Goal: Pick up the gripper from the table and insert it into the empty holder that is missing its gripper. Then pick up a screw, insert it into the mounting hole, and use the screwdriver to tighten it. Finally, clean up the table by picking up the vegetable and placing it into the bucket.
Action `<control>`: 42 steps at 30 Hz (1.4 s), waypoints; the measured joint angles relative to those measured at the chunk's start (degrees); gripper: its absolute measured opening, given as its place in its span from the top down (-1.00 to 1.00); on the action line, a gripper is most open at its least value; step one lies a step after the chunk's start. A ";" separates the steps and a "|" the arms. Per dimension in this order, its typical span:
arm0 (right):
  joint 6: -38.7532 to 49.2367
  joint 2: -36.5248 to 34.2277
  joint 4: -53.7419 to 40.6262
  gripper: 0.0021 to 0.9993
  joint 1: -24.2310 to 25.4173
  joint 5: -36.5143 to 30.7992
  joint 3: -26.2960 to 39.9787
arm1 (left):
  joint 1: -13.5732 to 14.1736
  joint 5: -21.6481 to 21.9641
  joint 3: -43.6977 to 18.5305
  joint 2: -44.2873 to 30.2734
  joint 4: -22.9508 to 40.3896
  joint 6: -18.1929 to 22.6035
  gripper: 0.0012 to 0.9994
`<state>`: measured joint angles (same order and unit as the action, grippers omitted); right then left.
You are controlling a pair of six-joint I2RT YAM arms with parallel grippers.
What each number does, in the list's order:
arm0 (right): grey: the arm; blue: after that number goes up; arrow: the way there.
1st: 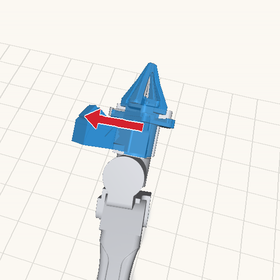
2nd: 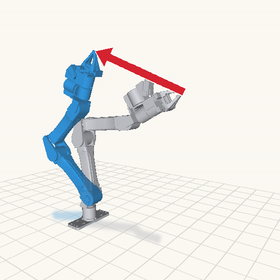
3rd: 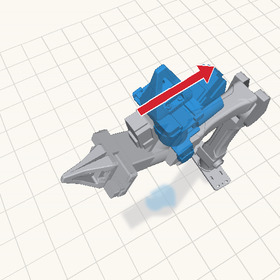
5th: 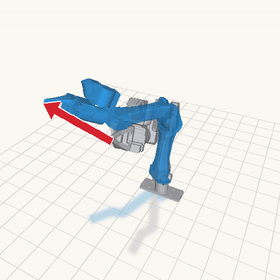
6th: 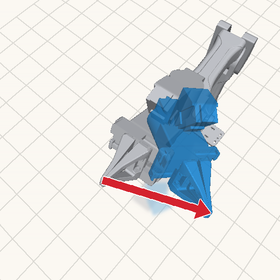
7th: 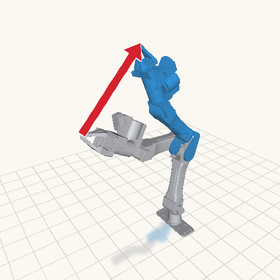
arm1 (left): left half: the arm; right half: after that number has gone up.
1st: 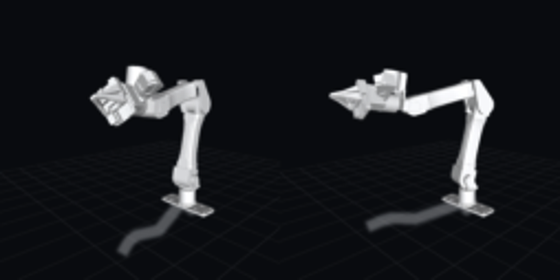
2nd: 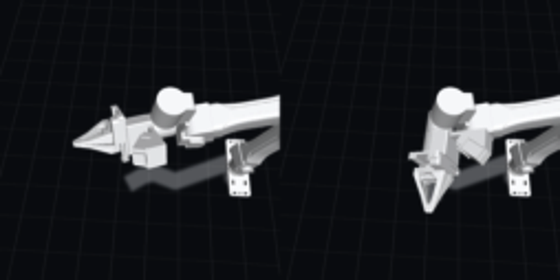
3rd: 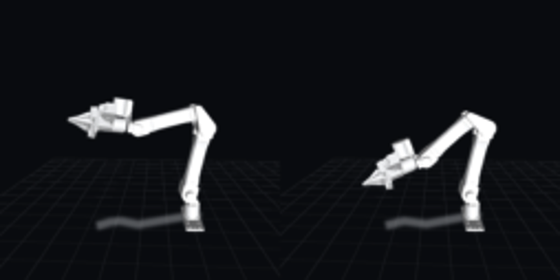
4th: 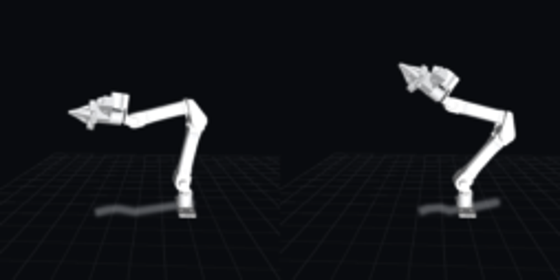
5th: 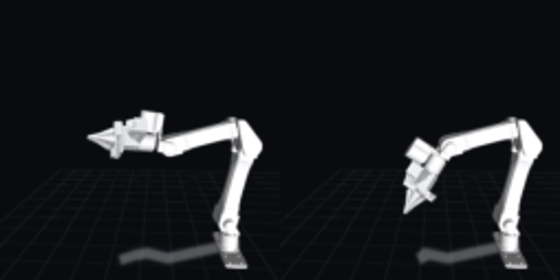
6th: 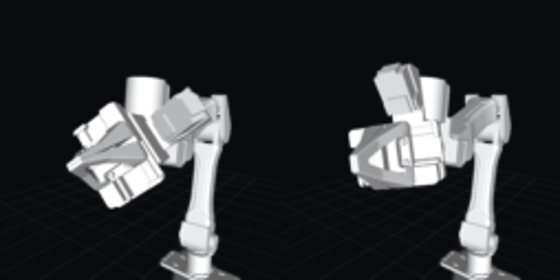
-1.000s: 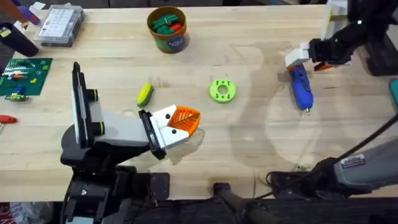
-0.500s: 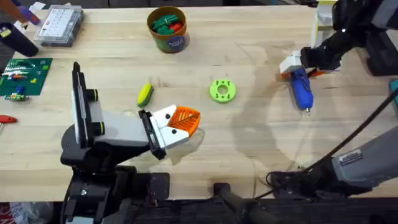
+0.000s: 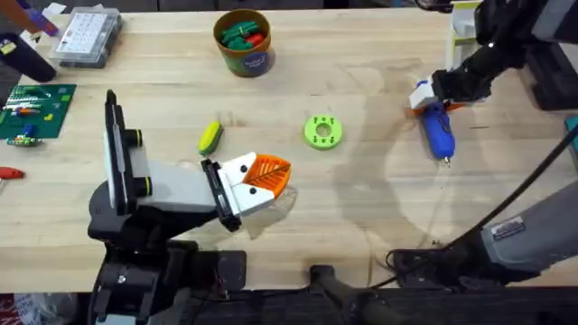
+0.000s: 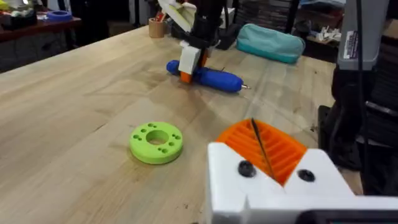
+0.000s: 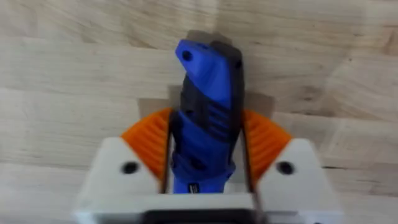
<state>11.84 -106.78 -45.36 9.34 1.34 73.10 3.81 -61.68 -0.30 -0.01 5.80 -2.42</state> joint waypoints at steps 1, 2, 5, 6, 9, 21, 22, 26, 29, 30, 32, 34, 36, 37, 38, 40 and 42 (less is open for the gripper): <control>0.13 0.00 0.02 -0.03 -0.09 -0.14 0.00 | 0.00 0.00 0.00 0.00 0.00 0.00 0.99; 0.17 0.00 0.06 0.17 -0.13 -0.34 0.00 | 0.00 -0.01 0.00 0.00 0.00 0.00 0.99; 0.33 -0.07 0.14 0.71 -0.15 -0.37 0.00 | 0.00 -0.01 0.00 0.00 0.00 0.02 0.99; 0.14 -0.20 0.05 0.90 -0.18 -0.29 0.00 | 0.00 -0.01 0.00 0.00 0.00 0.01 0.99; -0.04 -0.33 -0.03 0.95 -0.17 -0.14 0.00 | 0.00 0.00 0.00 0.00 0.00 0.02 0.99; -1.66 0.54 -6.69 0.95 -0.35 0.67 2.18 | 0.00 -0.01 0.00 0.00 0.00 0.02 0.99; -1.82 1.28 -7.15 0.95 -0.41 0.73 2.78 | 0.00 -0.01 0.00 0.01 0.00 0.02 0.99; -2.84 6.13 -7.56 0.95 -0.95 1.22 6.00 | 0.00 -0.01 0.00 0.00 0.00 0.01 0.99; -3.20 10.14 -7.59 0.95 -1.77 2.65 9.15 | 0.00 -0.01 0.00 0.00 -0.01 0.02 0.99; -3.33 11.39 -7.60 0.95 -2.15 3.36 10.27 | 0.00 -0.01 0.00 0.00 -0.01 0.02 0.99; -3.73 13.58 -7.68 0.95 -3.11 4.83 12.81 | 0.00 -0.01 0.00 0.00 0.00 0.02 0.99; -4.13 15.33 -7.91 0.95 -4.27 6.17 15.54 | 0.00 0.01 0.00 0.02 0.00 0.02 0.99; -4.37 16.64 -7.99 0.95 -5.61 7.30 18.49 | 0.00 -0.01 0.00 0.00 0.00 0.02 0.99; -4.42 17.18 -7.93 0.95 -6.30 7.77 19.99 | 0.00 -0.01 0.00 0.00 0.00 0.02 0.99; -4.54 17.69 -7.79 0.95 -7.05 8.27 21.53 | 0.00 0.01 0.00 0.00 0.00 0.02 0.99; -4.60 18.73 -7.15 0.95 -8.73 9.20 24.56 | 0.00 0.01 0.00 0.00 0.00 0.02 0.99; -4.60 19.86 -5.57 0.95 -10.70 10.23 27.38 | 0.00 -0.01 0.00 0.02 0.00 0.02 0.99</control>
<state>7.25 -86.92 -50.94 -1.35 11.57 100.48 3.81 -61.69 -0.30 0.01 5.80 -2.39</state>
